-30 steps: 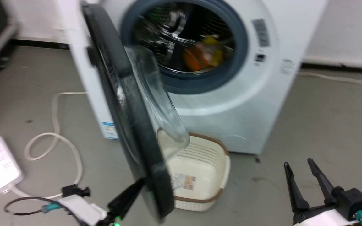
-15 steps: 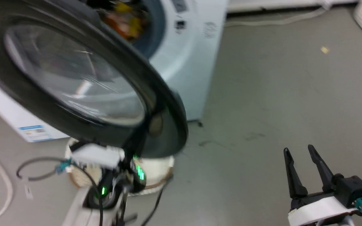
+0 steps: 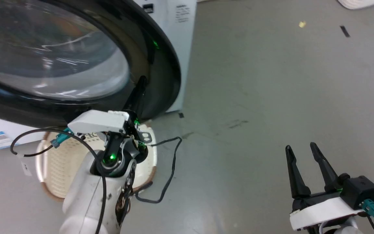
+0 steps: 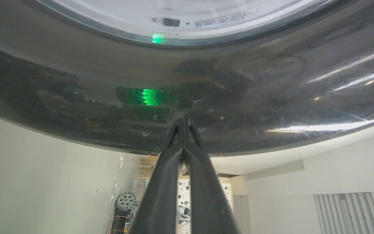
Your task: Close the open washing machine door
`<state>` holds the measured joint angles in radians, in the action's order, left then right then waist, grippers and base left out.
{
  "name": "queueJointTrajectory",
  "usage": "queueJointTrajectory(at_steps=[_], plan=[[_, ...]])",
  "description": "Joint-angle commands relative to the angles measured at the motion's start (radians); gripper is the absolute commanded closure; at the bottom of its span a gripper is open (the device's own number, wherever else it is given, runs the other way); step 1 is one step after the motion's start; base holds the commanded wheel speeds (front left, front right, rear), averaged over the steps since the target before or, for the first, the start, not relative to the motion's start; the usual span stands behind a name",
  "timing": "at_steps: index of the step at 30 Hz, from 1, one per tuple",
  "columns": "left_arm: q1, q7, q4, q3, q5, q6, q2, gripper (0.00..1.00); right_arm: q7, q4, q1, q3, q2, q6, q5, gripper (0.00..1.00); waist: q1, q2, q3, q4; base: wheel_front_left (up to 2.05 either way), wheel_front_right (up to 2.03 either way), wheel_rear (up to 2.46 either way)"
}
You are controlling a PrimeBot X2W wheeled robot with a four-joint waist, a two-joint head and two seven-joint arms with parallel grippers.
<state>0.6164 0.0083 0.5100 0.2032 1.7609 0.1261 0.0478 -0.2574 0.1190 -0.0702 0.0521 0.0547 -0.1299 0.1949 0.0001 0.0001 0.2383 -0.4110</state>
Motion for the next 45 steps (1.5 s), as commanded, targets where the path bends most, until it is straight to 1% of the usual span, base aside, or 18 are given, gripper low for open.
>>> queueJointTrajectory(at_steps=[1, 5, 7, 8, 9, 10, 13, 15, 22, 25, 28, 32, 33, 34, 37, 40, 41, 45], plan=[[-0.024, -0.008, -0.01, 0.0, -0.024, 0.005, 0.002, 1.0, -0.004, -0.014, -0.007, 0.007, -0.004, -0.001, 0.003, 0.0, -0.0001, -0.0001, -0.028, 0.031, 0.0, 0.0, 0.0], [-0.116, -0.022, -0.091, 0.009, -0.099, 0.005, 0.007, 1.0, -0.004, -0.03, 0.012, 0.006, -0.004, -0.001, -0.007, 0.0, -0.0001, -0.0001, -0.077, 0.095, 0.0, 0.0, 0.0], [-0.174, -0.056, -0.151, 0.027, -0.173, 0.005, 0.029, 1.0, -0.004, -0.031, 0.023, 0.002, -0.004, -0.001, -0.012, 0.0, -0.0001, -0.0001, -0.106, 0.134, 0.0, 0.0, 0.0], [-0.206, -0.098, -0.181, 0.035, -0.221, 0.005, 0.045, 0.88, -0.004, -0.032, 0.03, 0.002, -0.004, -0.001, -0.014, 0.0, -0.0001, -0.0001, -0.121, 0.154, 0.0, 0.0, 0.0], [-0.238, -0.147, -0.2, 0.05, -0.28, 0.005, 0.065, 0.53, -0.004, -0.035, 0.038, 0.001, -0.004, -0.001, -0.013, 0.0, -0.0001, -0.0001, -0.135, 0.175, 0.0, 0.0, 0.0], [-0.266, -0.199, -0.216, 0.082, -0.362, 0.005, 0.098, 0.0, -0.004, -0.039, 0.045, 0.004, -0.004, -0.001, -0.005, 0.0, -0.0001, -0.0001, -0.148, 0.195, 0.0, 0.0, 0.0], [-0.343, -0.265, -0.227, 0.154, -0.582, 0.005, 0.175, 0.0, -0.004, -0.054, 0.068, 0.011, 0.001, -0.001, 0.009, 0.0, -0.0001, -0.0001, -0.185, 0.259, 0.0, 0.0, 0.0], [-0.386, -0.269, -0.248, 0.094, -0.733, 0.005, 0.189, 0.0, -0.004, -0.059, 0.082, 0.017, 0.008, -0.001, 0.008, 0.0, -0.0001, -0.0001, -0.205, 0.3, 0.0, 0.0, 0.0], [-0.556, -0.27, -0.358, -0.143, -1.286, 0.005, 0.124, 0.0, -0.004, -0.05, 0.099, 0.038, 0.03, -0.001, 0.001, 0.0, -0.0001, -0.0001, -0.236, 0.397, 0.0, 0.0, 0.0], [-0.611, -0.27, -0.398, -0.203, -1.462, 0.003, 0.089, 0.0, -0.004, -0.042, 0.103, 0.044, 0.033, -0.001, -0.008, 0.0, -0.0001, -0.0001, -0.244, 0.425, 0.0, 0.0, 0.0], [-0.652, -0.27, -0.419, -0.234, -1.577, -0.005, 0.062, 0.0, -0.004, -0.018, 0.11, 0.047, 0.031, -0.001, -0.017, 0.0, -0.0001, -0.0001, -0.25, 0.443, 0.0, 0.0, 0.0], [-0.673, -0.27, -0.434, -0.238, -1.625, -0.001, 0.033, 0.0, -0.004, 0.023, 0.111, 0.028, 0.027, -0.001, -0.04, 0.0, -0.0001, -0.0001, -0.246, 0.462, 0.0, 0.0, 0.0], [-0.673, -0.27, -0.436, -0.224, -1.635, 0.0, 0.03, 0.0, -0.004, 0.032, 0.11, 0.021, 0.026, -0.001, -0.049, 0.58, -0.0001, -0.0001, -0.243, 0.467, 0.0, 0.0, 0.0], [-0.671, -0.27, -0.438, -0.213, -1.648, 0.001, 0.029, 0.0, -0.004, 0.037, 0.107, 0.017, 0.026, -0.001, -0.059, 1.0, -0.0001, -0.0001, -0.239, 0.471, 0.0, 0.0, 0.0], [-0.662, -0.27, -0.445, -0.195, -1.667, 0.003, 0.025, 0.0, -0.004, 0.044, 0.092, 0.032, 0.035, -0.001, -0.084, 1.0, -0.0001, -0.0001, -0.221, 0.481, 0.0, 0.0, 0.0], [-0.647, -0.27, -0.457, -0.18, -1.682, 0.003, 0.021, 0.0, -0.004, 0.045, 0.045, 0.072, 0.074, -0.001, -0.121, 1.0, -0.0001, -0.0001, -0.18, 0.486, 0.0, 0.0, 0.0], [-0.623, -0.27, -0.46, -0.166, -1.695, 0.004, 0.018, 0.0, -0.004, 0.06, -0.032, 0.118, 0.12, -0.001, -0.128, 1.0, -0.0001, -0.0001, -0.135, 0.492, 0.0, 0.0, 0.0], [-0.59, -0.27, -0.46, -0.142, -1.706, 0.004, 0.014, 0.0, -0.004, 0.125, -0.17, 0.183, 0.19, -0.001, -0.083, 1.0, -0.0001, -0.0001, -0.063, 0.501, 0.0, 0.0, 0.0]])
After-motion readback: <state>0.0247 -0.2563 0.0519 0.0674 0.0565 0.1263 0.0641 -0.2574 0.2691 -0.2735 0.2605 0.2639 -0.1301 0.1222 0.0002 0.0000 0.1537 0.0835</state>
